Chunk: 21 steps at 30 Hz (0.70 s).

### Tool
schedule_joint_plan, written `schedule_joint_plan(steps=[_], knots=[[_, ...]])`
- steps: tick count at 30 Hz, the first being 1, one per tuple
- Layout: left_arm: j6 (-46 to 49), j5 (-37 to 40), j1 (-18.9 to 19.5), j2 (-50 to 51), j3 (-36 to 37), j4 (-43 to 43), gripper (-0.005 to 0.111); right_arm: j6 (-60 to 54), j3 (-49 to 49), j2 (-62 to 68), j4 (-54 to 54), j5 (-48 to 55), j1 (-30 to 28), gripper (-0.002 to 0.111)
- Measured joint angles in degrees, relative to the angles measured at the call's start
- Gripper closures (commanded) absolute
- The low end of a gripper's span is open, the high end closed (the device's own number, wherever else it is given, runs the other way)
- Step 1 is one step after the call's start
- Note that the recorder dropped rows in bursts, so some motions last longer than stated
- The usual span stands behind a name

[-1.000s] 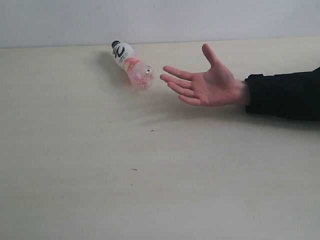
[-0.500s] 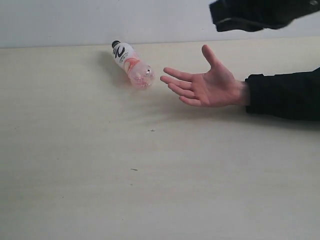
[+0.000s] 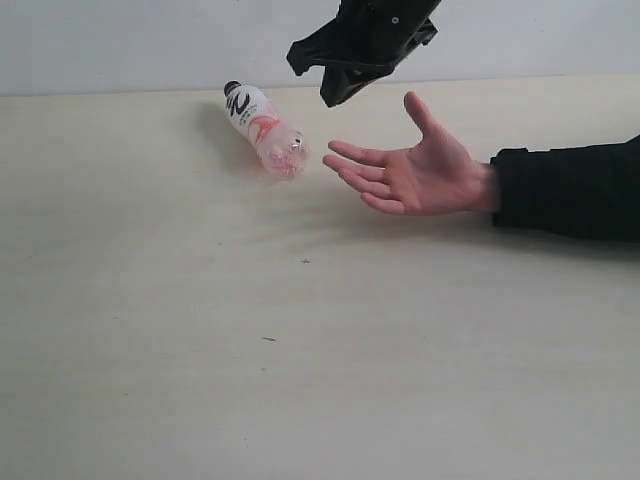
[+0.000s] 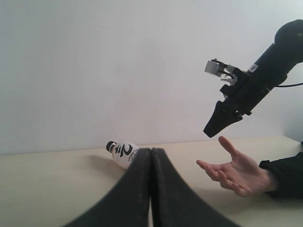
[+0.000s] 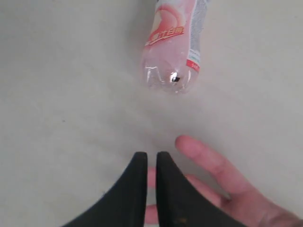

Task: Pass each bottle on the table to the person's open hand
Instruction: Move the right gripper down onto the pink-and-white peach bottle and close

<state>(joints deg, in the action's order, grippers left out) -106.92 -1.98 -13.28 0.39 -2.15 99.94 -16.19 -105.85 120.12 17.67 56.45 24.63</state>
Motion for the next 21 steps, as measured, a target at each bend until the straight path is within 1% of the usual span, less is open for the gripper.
schedule_joint_plan(steps=[2,3,8,11,13,19,21], knots=[[0.0,0.0,0.0,0.0,0.0,0.0,0.107,1.2,-5.3,3.6,-2.2,1.1,0.0,0.077],[0.0,0.0,0.0,0.0,0.0,0.0,0.107,1.6,-8.5,5.8,-2.6,2.2,0.0,0.073],[0.0,0.0,0.0,0.0,0.0,0.0,0.107,3.1,-18.2,11.9,-3.2,4.6,0.0,0.055],[0.0,0.0,0.0,0.0,0.0,0.0,0.107,3.7,-22.6,15.1,-4.6,6.1,0.0,0.042],[0.0,0.0,0.0,0.0,0.0,0.0,0.107,3.8,-23.8,16.4,-6.0,5.8,0.0,0.034],[0.0,0.0,0.0,0.0,0.0,0.0,0.107,3.9,-24.3,17.9,-6.7,2.4,0.1,0.026],[0.0,0.0,0.0,0.0,0.0,0.0,0.107,3.2,-24.3,18.1,-6.7,1.1,0.4,0.025]])
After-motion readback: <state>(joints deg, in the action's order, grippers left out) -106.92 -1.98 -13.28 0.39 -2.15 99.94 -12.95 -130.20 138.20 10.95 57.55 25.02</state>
